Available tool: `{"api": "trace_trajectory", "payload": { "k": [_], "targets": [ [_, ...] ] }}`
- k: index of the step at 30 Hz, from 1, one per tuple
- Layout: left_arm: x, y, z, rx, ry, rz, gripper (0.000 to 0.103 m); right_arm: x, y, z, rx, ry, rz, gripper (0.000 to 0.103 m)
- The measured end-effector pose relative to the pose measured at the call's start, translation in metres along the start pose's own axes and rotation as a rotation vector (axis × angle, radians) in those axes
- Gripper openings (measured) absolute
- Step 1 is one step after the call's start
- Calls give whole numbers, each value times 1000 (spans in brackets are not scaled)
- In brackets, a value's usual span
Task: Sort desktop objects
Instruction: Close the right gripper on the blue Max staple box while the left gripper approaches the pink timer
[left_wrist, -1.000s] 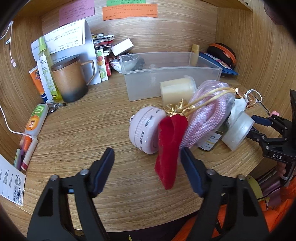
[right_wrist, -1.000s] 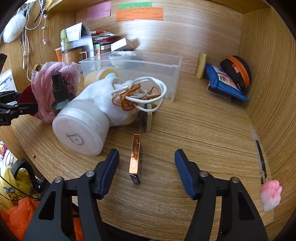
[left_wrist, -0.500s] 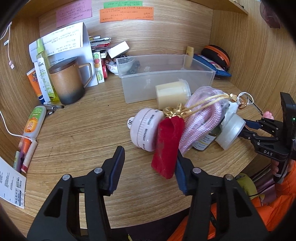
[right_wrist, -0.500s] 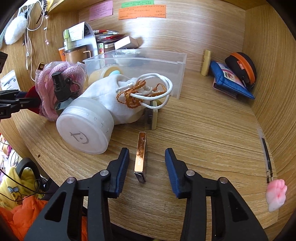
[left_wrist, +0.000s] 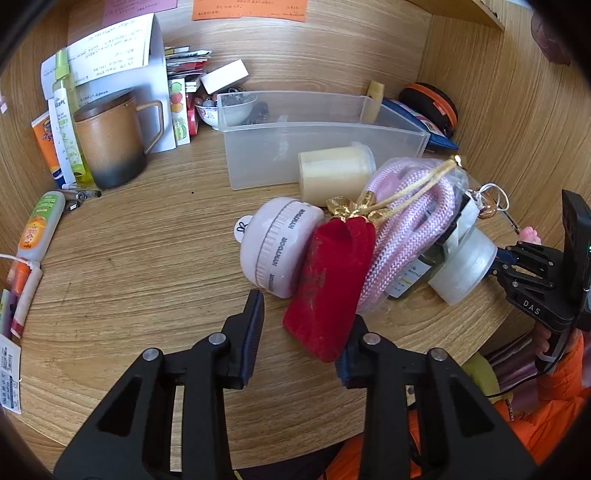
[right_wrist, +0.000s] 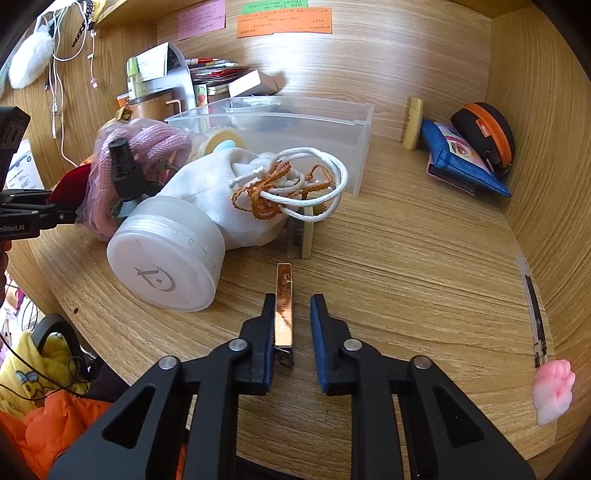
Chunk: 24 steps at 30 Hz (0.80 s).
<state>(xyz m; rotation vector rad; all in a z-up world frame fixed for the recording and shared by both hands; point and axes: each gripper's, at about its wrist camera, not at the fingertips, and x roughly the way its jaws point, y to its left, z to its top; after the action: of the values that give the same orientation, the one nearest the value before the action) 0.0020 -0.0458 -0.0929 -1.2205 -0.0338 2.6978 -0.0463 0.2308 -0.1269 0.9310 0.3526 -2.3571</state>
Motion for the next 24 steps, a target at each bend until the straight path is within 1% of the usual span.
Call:
{"api": "trace_trajectory", "payload": {
  "k": [4,6,9,16,24],
  "targets": [
    [0,-2,3,0,-8,-31,20,0,-2,0,5,-9,2,10],
    [0,-3,5,-4,-14,-40,16,-2,-2,1,3,-16,5,10],
    [-3,-5,8,-7,-32,-41,12,-7,-2,4,-6,-34,-13,9],
    [-14,-11,15,10,-73,-38,11,-13,-15,5,24,-50,-19,9],
    [-5,-18,28,8,-89,-66,11,-24,-29,12,49,-80,-46,9]
  ]
}}
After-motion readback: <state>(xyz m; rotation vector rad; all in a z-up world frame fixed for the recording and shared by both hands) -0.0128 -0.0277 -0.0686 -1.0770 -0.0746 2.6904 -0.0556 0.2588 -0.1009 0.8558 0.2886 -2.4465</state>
